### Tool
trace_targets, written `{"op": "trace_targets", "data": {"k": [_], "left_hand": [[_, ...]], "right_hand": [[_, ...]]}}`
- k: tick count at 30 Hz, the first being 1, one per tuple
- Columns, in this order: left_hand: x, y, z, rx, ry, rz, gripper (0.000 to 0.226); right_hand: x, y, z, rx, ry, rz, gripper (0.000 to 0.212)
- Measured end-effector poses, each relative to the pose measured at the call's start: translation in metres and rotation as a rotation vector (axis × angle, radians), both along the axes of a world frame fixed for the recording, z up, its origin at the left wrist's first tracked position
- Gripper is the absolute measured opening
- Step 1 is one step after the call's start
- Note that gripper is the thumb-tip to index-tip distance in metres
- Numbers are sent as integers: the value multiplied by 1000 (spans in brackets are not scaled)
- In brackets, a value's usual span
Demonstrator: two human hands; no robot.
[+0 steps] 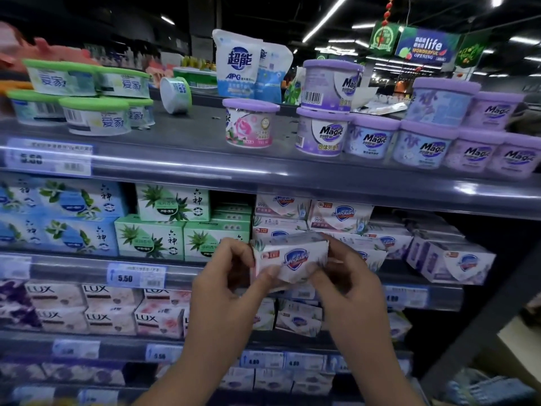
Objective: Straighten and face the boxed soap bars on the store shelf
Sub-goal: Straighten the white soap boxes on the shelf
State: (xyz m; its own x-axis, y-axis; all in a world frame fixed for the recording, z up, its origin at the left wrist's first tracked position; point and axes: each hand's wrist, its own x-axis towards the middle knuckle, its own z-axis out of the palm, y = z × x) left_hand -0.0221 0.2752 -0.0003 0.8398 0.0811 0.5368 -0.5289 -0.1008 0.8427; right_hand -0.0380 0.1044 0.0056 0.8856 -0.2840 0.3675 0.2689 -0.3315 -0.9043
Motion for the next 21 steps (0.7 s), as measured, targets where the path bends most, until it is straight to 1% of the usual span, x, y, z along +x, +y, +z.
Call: {"op": "trace_targets", "data": {"k": [2, 3, 6, 8, 10, 12, 14, 16, 18, 20, 21], "left_hand": [[-3, 7, 9, -138, 82, -85, 34], [-3, 10, 13, -205, 138, -122, 34], [-1, 16, 20, -307, 292, -183, 38], [-2, 16, 21, -351, 336, -189, 36], [-5, 15, 23, -342, 331, -193, 29], [-8, 13, 26, -277, 279, -177, 23], [-11, 10, 28, -234, 238, -142, 24], [-15, 8, 29, -190, 196, -102, 25], [-17, 8, 25, -143, 181, -84, 27], [-18, 8, 20, -145, 235, -111, 33], [-18, 7, 15, -177, 286, -149, 37]], "right_hand": [[-4, -8, 2, 69, 58, 79, 59], [-6, -11, 3, 127, 73, 143, 64], [-8, -13, 8, 348, 90, 309, 63], [-10, -14, 12, 404, 74, 324, 64], [-11, -15, 14, 419, 56, 328, 59], [-12, -14, 17, 432, 38, 340, 48], [-12, -14, 16, 448, 14, 334, 43], [-13, -14, 16, 426, -25, 302, 37], [-16, -13, 18, 305, -108, 256, 31], [-23, -12, 21, 151, -215, 216, 33], [-26, -11, 22, 88, -267, 213, 36]]}}
